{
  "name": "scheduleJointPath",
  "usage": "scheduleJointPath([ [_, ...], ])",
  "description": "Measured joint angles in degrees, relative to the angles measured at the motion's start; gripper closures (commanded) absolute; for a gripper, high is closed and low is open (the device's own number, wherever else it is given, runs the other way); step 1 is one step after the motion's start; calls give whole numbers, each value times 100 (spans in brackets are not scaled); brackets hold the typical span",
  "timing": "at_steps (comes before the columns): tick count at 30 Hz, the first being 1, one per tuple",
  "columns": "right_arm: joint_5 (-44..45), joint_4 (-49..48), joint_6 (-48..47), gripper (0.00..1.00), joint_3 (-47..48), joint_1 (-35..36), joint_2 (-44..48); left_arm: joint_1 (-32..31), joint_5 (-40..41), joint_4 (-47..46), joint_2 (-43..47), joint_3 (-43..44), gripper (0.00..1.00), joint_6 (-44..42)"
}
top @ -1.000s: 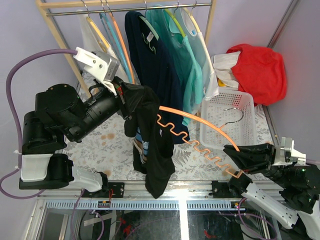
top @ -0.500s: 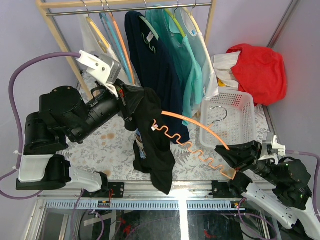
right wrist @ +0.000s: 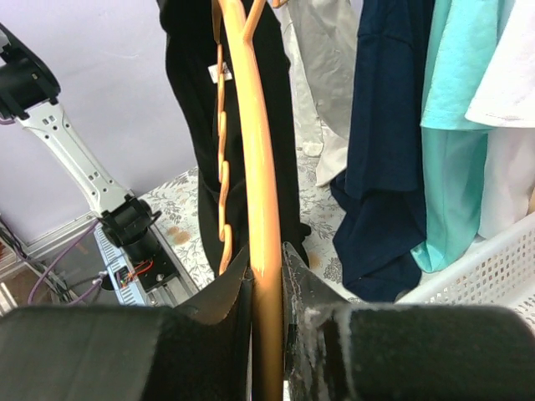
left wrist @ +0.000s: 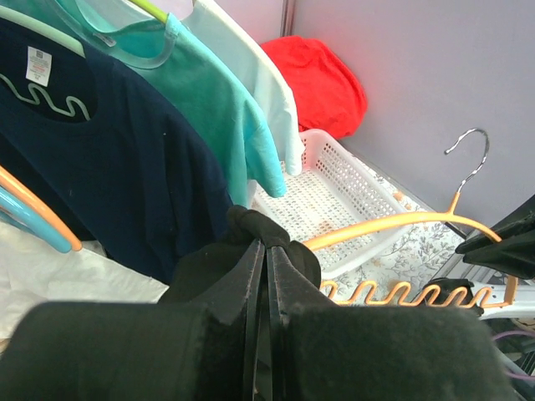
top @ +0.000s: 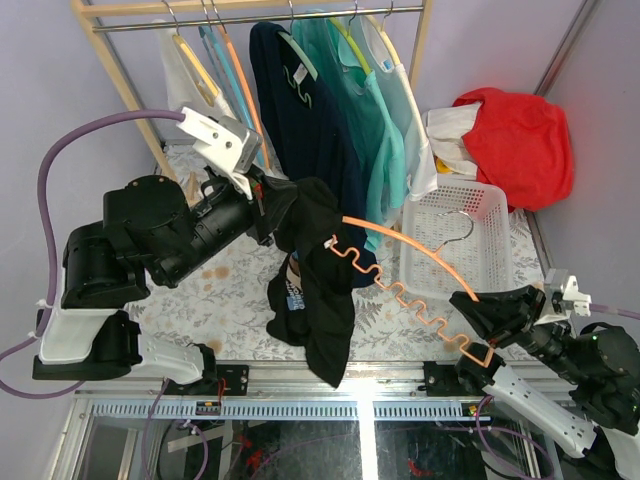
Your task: Place the t-shirt on the hanger
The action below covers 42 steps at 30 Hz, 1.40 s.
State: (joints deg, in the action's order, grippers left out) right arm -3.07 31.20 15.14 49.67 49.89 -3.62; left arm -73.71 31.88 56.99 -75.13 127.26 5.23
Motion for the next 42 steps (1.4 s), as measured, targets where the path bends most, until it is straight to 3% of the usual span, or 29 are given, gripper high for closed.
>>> scheduleJointPath([
  [15, 459, 752, -192, 100, 710, 0, 210, 0, 55, -48, -177, -201, 100, 24],
  [25, 66, -109, 103, 100, -289, 0, 339, 0, 61, -61, -332, -225, 100, 48],
  [42, -841, -363, 376, 100, -302, 0, 337, 0, -201, -107, -313, 297, 100, 24],
])
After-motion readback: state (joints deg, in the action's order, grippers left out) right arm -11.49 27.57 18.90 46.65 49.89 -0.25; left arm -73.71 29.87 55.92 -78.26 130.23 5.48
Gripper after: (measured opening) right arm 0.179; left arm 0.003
